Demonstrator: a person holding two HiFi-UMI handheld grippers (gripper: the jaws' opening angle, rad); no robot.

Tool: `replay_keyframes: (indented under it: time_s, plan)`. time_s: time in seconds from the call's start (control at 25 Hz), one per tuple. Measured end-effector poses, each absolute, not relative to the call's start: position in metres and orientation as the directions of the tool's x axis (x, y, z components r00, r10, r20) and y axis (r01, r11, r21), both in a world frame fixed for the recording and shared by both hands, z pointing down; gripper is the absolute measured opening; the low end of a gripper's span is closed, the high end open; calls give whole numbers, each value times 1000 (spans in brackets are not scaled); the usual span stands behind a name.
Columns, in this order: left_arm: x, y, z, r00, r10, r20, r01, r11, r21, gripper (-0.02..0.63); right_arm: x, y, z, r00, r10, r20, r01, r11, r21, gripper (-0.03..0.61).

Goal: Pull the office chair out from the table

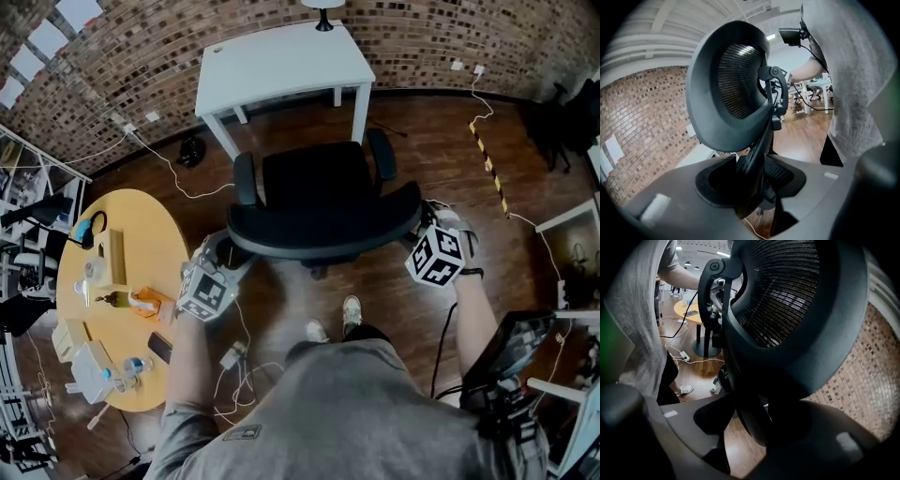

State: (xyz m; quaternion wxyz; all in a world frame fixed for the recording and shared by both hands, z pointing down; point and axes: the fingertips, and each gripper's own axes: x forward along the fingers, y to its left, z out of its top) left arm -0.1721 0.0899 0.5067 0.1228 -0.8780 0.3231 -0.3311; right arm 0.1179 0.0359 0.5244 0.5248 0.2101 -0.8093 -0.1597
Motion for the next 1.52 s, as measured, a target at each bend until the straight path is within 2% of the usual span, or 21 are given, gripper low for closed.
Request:
replay_keyframes:
  time_s: [0.28, 0.72, 0.8, 1.04, 1.24, 1.44, 1.52]
  plan:
    - [-164, 104, 507, 590, -652, 475, -485, -758, -437, 181, 126, 48, 528, -334, -530, 779, -212, 848, 486, 244]
    - [-163, 112, 511, 569, -691, 445, -538, -723, -433, 183, 125, 54, 530, -367, -564, 740, -207, 825, 526, 257]
    - [-162, 115, 508, 577, -708, 407, -587, -706, -397, 186, 125, 57, 530, -383, -578, 721, -231, 815, 531, 271]
    - [-166, 114, 488, 538, -825, 171, -804, -564, -190, 232, 119, 58, 519, -484, -656, 580, -393, 754, 526, 332]
    - [-167, 132, 482, 489, -868, 92, -869, -493, -36, 232, 120, 70, 500, -583, -684, 438, -545, 729, 413, 348]
    - [-153, 158, 493, 514, -852, 102, -858, -513, 41, 179, 125, 90, 486, -627, -701, 341, -631, 713, 306, 284]
    - [-141, 166, 493, 529, -843, 101, -848, -519, 104, 133, 123, 103, 486, -664, -680, 311, -645, 732, 221, 196]
